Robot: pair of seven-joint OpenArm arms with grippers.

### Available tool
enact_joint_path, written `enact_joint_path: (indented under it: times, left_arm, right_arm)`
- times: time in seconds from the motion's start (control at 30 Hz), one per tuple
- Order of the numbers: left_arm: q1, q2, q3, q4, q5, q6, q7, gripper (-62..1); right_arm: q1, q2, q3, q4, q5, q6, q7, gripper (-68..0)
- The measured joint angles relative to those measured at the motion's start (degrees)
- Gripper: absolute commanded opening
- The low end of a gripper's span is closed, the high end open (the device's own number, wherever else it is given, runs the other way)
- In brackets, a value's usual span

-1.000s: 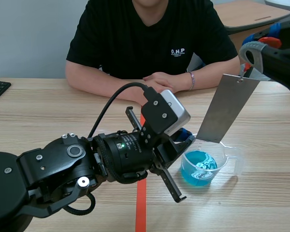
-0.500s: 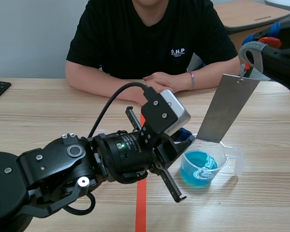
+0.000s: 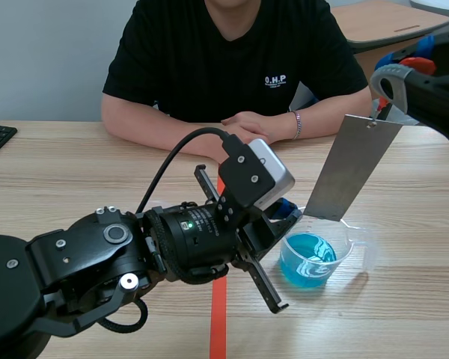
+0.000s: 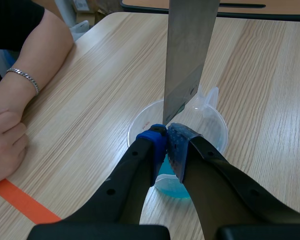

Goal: Do the redox reaction experiment.
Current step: 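Raise the plate and point at it, then lower the plate into the blue solution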

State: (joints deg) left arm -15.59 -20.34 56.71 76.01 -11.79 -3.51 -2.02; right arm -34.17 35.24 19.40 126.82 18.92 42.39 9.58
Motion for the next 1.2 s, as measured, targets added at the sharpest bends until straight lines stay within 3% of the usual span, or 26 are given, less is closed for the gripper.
enact_joint_path:
  times: [0.3, 0.57, 0.73, 0.9, 1.07, 1.2]
  left_arm:
    - [0.0, -3.1, 0.0, 0.0, 0.0, -0.1, -0.9, -56.3]
    - [6.3, -12.4, -4.4, 2.5, 0.0, -0.1, -3.8, -56.3]
    - [14.9, -20.5, -13.1, 9.8, 0.0, 0.1, -3.8, -56.3]
    - [26.1, -26.5, -24.8, 15.9, 0.0, 3.7, -3.8, -56.3]
    - [39.7, -28.4, -36.3, 17.2, 0.0, 9.1, -3.8, -56.2]
    - [50.0, -28.4, -44.2, 17.2, 0.0, 10.2, -4.3, -56.2]
  right_arm:
    - [0.0, 0.0, 0.0, 0.0, 0.0, 0.0, 0.0, -66.0]
    - [0.0, 0.0, 0.0, -0.1, 0.0, 0.0, 0.0, -66.0]
    - [0.0, 0.0, 0.0, -1.3, 0.0, 0.0, 0.2, -66.0]
    - [0.9, 0.0, -2.4, -3.7, -1.5, 0.0, 0.5, -66.0]
    - [3.4, 0.0, -5.4, -6.5, -2.9, 0.0, 0.5, -66.0]
    - [5.0, 0.0, -7.5, -9.0, -3.2, 0.0, 0.5, -66.0]
